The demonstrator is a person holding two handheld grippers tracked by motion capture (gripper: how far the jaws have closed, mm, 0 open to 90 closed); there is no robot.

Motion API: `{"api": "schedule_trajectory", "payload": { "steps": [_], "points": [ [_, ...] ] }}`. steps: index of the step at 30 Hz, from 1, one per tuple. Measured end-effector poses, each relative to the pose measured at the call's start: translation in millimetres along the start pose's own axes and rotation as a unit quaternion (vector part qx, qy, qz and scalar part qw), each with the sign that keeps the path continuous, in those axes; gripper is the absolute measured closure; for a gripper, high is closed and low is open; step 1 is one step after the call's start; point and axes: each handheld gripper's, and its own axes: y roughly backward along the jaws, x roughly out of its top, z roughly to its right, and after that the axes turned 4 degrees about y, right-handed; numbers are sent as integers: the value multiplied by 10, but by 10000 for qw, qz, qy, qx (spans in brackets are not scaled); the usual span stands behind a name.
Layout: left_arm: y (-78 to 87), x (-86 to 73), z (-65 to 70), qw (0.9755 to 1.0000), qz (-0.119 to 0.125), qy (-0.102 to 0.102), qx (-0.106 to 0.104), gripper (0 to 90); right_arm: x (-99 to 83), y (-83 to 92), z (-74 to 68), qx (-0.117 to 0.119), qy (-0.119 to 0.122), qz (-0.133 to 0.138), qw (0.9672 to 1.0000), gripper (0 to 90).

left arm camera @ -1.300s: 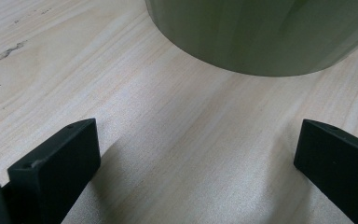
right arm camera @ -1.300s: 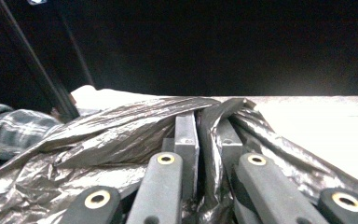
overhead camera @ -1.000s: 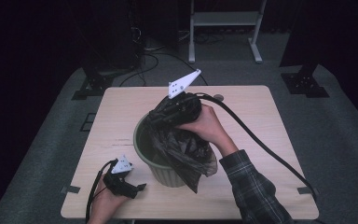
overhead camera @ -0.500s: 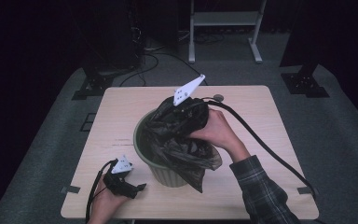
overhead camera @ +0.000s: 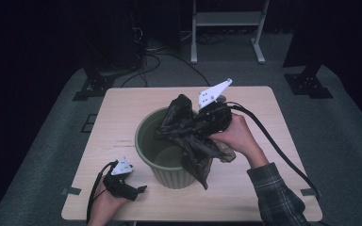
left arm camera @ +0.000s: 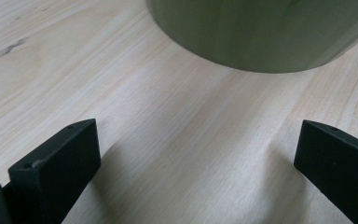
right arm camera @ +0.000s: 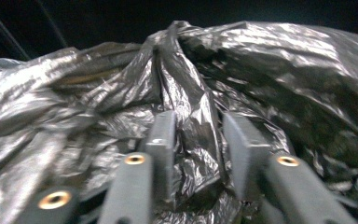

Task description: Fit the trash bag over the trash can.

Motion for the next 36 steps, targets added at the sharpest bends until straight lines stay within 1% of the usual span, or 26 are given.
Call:
{"api": "schedule_trajectory", "payload": {
  "steps": [1, 3, 5, 7, 9, 13, 15, 16, 18, 20, 23, 25, 27, 29, 31, 33, 36],
  "points": [
    [60, 17, -12, 9999, 146, 48, -33, 0, -22, 7, 9, -7, 7, -25, 10000, 751],
    [159, 60, -24, 9994, 318, 104, -50, 0, -54, 16, 10, -52, -10, -34, 10000, 831],
    [284, 118, -40, 9986, 510, 121, -99, 0, -82, 23, 19, -92, -1, -26, 10000, 872],
    [415, 185, -52, 9976, 679, 103, -116, 0, -114, 20, 29, -80, -20, -32, 10000, 883],
    [538, 256, -61, 9962, 833, 115, -235, 0, -136, 11, 40, -52, -60, -70, 9999, 885],
    [769, 424, -66, 9942, 1020, 7, -330, 0, -124, 3, 35, -69, -3, -44, 10000, 883],
    [877, 534, -81, 9927, 1107, -53, -474, 11, -127, 3, 44, -81, 3, -43, 10000, 882],
    [907, 574, -86, 9924, 1114, -81, -511, 38, -129, 4, 48, -83, -7, -42, 10000, 881],
    [971, 687, -95, 9924, 1098, -168, -532, 50, -129, 4, 51, -76, -2, -49, 10000, 880],
    [1039, 811, -107, 9921, 1079, -302, -560, 93, -126, 5, 46, -73, 2, -53, 10000, 879],
    [1105, 958, -130, 9911, 1118, -394, -604, 163, -129, 6, 51, -60, 4, -67, 10000, 879],
    [1140, 1072, -154, 9901, 1154, -433, -676, 217, -129, 6, 52, -53, 6, -76, 10000, 879],
    [1157, 1193, -176, 9896, 1178, -458, -690, 225, -128, 6, 52, -37, 2, -77, 10000, 879],
    [1163, 1319, -206, 9886, 1184, -490, -790, 273, -128, 7, 48, -33, -1, -83, 10000, 880],
    [1148, 1449, -227, 9876, 1223, -525, -830, 285, -130, 5, 53, -25, 1, -79, 10000, 879],
    [1114, 1592, -235, 9855, 1276, -566, -961, 293, -129, 5, 56, -18, -5, -66, 10000, 879],
    [1072, 1774, -215, 9842, 1284, -676, -1014, 294, -130, 4, 61, -4, -20, -49, 10000, 879]
  ]
}}
